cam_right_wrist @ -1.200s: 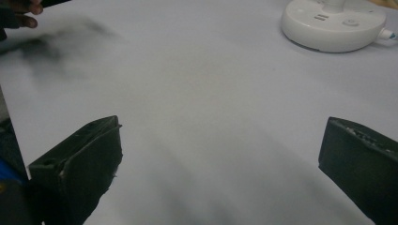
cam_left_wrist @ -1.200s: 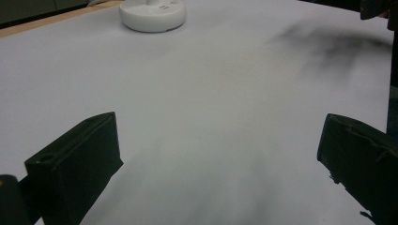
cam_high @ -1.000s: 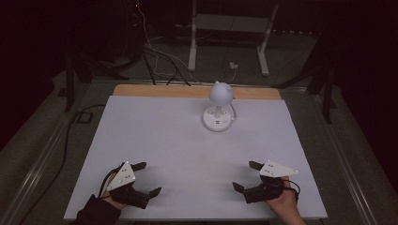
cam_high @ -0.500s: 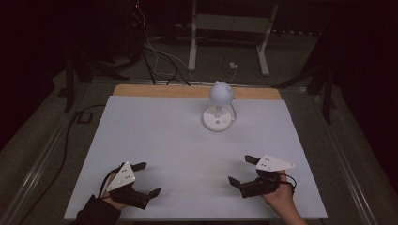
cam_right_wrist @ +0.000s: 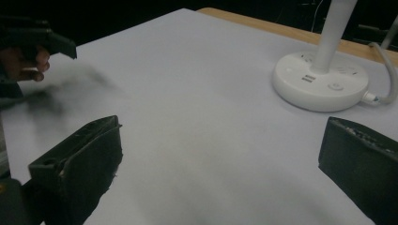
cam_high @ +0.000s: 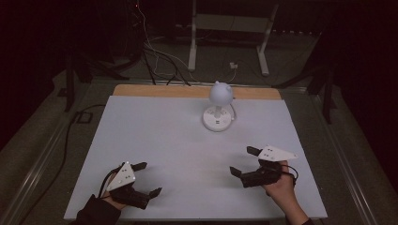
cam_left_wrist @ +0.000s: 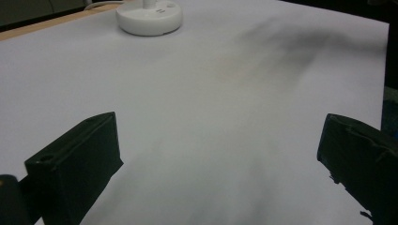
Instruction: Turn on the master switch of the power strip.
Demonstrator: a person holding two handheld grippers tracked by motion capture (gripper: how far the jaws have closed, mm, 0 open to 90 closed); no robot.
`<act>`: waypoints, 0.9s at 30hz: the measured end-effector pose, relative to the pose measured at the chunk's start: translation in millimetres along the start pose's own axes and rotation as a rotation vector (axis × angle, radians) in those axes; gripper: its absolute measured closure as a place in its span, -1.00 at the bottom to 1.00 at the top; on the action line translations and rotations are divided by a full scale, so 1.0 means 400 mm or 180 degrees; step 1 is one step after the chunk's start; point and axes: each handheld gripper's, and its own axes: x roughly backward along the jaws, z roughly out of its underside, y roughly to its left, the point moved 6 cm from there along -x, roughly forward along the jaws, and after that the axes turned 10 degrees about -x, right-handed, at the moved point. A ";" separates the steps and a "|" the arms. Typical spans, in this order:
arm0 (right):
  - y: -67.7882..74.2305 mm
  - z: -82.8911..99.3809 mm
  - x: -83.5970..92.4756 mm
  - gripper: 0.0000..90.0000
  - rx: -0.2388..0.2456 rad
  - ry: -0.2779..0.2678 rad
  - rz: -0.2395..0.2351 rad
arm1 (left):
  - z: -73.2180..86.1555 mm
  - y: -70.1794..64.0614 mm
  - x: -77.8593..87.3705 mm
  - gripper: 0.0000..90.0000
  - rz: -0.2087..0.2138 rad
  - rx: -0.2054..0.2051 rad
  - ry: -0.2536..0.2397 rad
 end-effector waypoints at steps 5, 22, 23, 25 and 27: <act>-0.012 -0.021 0.010 -1.00 -0.0051 -0.0058 0.0001 | 0.000 -0.002 0.001 -0.99 0.0000 -0.0011 0.0004; -0.057 -0.068 -0.017 -1.00 -0.0066 -0.0094 0.0041 | -0.001 0.000 0.003 -0.99 0.0002 0.0000 -0.0010; -0.059 -0.072 -0.019 -1.00 -0.0069 -0.0096 0.0041 | -0.001 0.000 0.003 -0.99 -0.0001 0.0003 -0.0010; -0.065 -0.084 -0.027 -1.00 -0.0056 -0.0086 0.0049 | -0.001 0.000 0.003 -0.99 -0.0006 0.0009 -0.0014; -0.070 -0.093 -0.033 -1.00 -0.0048 -0.0102 0.0056 | -0.001 0.000 0.003 -0.99 0.0000 0.0006 -0.0017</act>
